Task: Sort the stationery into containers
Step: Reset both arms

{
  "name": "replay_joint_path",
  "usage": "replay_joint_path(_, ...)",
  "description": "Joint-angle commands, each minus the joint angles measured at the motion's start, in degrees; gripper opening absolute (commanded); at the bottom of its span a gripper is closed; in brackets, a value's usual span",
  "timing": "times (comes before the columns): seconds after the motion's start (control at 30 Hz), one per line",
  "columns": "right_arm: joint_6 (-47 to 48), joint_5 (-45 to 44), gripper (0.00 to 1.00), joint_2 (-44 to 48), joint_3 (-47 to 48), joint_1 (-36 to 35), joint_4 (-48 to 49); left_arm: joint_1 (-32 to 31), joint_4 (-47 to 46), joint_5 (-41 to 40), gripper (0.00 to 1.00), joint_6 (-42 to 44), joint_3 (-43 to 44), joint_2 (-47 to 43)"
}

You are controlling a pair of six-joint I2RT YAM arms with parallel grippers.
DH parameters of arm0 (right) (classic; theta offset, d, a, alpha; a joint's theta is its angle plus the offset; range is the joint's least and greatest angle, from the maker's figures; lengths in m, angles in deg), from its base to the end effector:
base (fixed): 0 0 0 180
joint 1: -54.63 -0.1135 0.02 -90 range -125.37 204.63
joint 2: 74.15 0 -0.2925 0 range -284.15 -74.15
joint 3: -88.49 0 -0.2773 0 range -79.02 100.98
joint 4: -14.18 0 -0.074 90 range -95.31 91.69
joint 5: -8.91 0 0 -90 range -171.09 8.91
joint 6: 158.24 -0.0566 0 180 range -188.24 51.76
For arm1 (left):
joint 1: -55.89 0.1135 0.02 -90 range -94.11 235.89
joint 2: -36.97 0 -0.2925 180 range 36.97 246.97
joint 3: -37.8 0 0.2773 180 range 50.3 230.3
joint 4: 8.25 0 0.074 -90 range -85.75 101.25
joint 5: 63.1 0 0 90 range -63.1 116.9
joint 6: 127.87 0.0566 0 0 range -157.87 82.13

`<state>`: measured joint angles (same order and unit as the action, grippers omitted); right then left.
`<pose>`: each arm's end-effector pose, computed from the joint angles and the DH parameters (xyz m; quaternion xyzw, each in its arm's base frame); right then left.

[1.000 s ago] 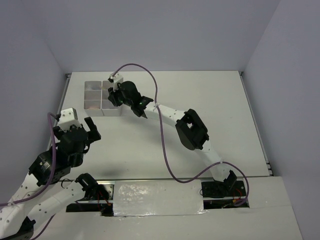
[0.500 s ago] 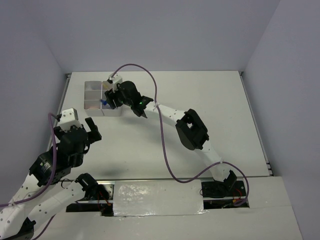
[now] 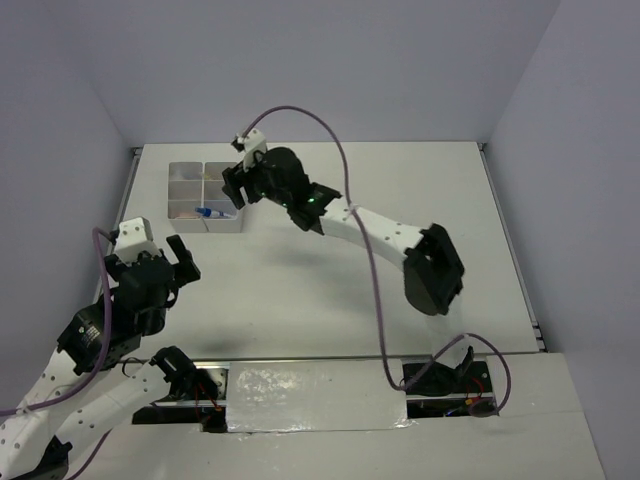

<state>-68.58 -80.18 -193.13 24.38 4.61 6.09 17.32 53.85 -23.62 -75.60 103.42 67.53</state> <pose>0.3634 0.4348 0.3291 -0.3291 0.6990 0.2757 0.5719 0.1000 -0.0239 0.3715 -0.2172 0.7729 -0.0055 0.5962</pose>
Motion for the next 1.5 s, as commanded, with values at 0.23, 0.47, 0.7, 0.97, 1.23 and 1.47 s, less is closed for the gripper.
replay_joint_path(0.23, -6.50, -17.15, 1.00, 44.82, -23.28, -0.52, -14.93, 0.86, 1.01, -3.88, 0.99, -1.90, 5.58, 4.66)
replay_joint_path(0.47, -12.58, -29.02, 1.00, 73.16, -36.59, -0.60, -31.98, 1.21, 1.90, -1.07, 0.99, -3.66, 13.67, 10.30)
replay_joint_path(0.7, -16.88, -33.07, 1.00, 92.67, -39.23, -0.43, -49.90, 1.21, 2.96, -3.44, 0.99, -3.23, 10.87, 1.98)
replay_joint_path(0.97, -21.19, -35.89, 1.00, 105.33, -40.72, -0.34, -59.77, 1.21, -1.27, -0.10, 0.99, -0.66, 0.85, -7.89)
replay_joint_path(1.23, -21.37, -38.87, 1.00, 109.14, -42.40, -0.52, -61.62, 1.21, -0.74, -0.81, 0.99, -2.52, -0.56, -8.60)
replay_joint_path(1.47, -21.11, -40.02, 1.00, 108.87, -47.31, -0.52, -58.73, 1.83, -1.17, 0.25, 0.99, -1.82, -0.83, -6.48)
